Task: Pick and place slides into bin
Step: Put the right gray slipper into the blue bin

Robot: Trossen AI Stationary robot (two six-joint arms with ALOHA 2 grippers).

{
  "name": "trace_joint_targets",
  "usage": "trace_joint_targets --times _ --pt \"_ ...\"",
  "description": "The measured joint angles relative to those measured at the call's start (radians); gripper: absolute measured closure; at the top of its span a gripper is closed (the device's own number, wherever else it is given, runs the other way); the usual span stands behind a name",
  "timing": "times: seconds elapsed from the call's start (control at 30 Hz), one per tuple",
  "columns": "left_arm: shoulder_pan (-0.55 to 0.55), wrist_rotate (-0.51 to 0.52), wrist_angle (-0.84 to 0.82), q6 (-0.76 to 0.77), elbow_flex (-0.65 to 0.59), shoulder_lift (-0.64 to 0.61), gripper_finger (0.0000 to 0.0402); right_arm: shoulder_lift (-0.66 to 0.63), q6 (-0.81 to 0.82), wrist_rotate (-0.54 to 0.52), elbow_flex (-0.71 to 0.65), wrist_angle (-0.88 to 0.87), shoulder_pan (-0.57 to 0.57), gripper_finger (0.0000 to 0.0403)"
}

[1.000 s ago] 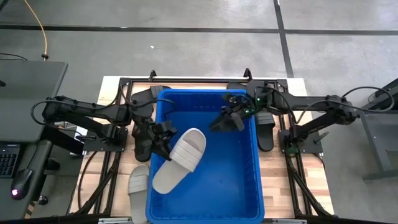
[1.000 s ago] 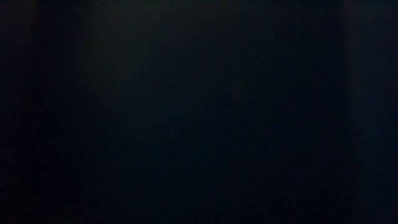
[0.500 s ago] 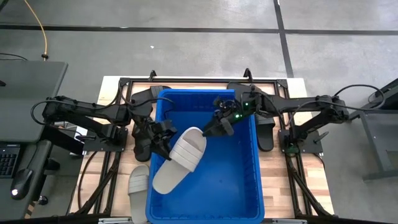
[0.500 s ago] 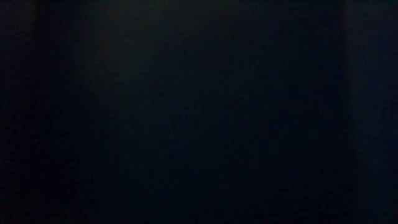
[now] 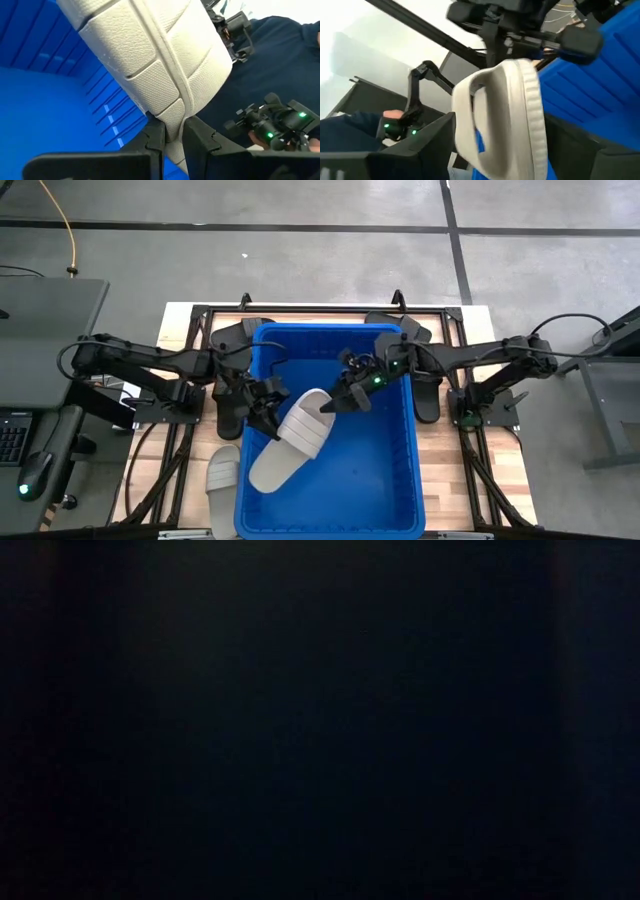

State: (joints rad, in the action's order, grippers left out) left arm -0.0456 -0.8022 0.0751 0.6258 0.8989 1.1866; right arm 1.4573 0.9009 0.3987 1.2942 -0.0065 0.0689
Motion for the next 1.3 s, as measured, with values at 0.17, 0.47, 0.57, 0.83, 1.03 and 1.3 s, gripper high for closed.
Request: trace_joint_targets --times 0.17,0.47,0.57,0.83,1.03,1.3 --pt "0.000 -0.008 0.052 0.011 0.000 0.013 0.0372 0.016 0.025 -0.003 0.000 0.006 -0.001 0.0199" --pt "0.000 -0.009 0.091 0.014 0.000 0.016 0.0372 0.033 0.090 0.023 0.000 0.016 0.012 0.0385" --pt "0.001 -0.009 0.093 0.014 0.000 0.016 0.0362 0.027 0.086 -0.017 0.000 0.012 0.024 0.0395" --pt "-0.003 0.023 0.108 -0.008 0.000 -0.005 0.0301 -0.045 0.094 -0.132 0.000 -0.079 0.053 0.0400" --pt "0.000 -0.014 0.081 -0.083 0.000 -0.057 0.0257 -0.142 0.091 -0.232 0.000 -0.246 0.076 0.0401" --pt "-0.053 0.057 0.007 -0.223 0.000 -0.201 0.0234 -0.226 0.101 -0.424 -0.001 -0.376 0.096 0.0402"
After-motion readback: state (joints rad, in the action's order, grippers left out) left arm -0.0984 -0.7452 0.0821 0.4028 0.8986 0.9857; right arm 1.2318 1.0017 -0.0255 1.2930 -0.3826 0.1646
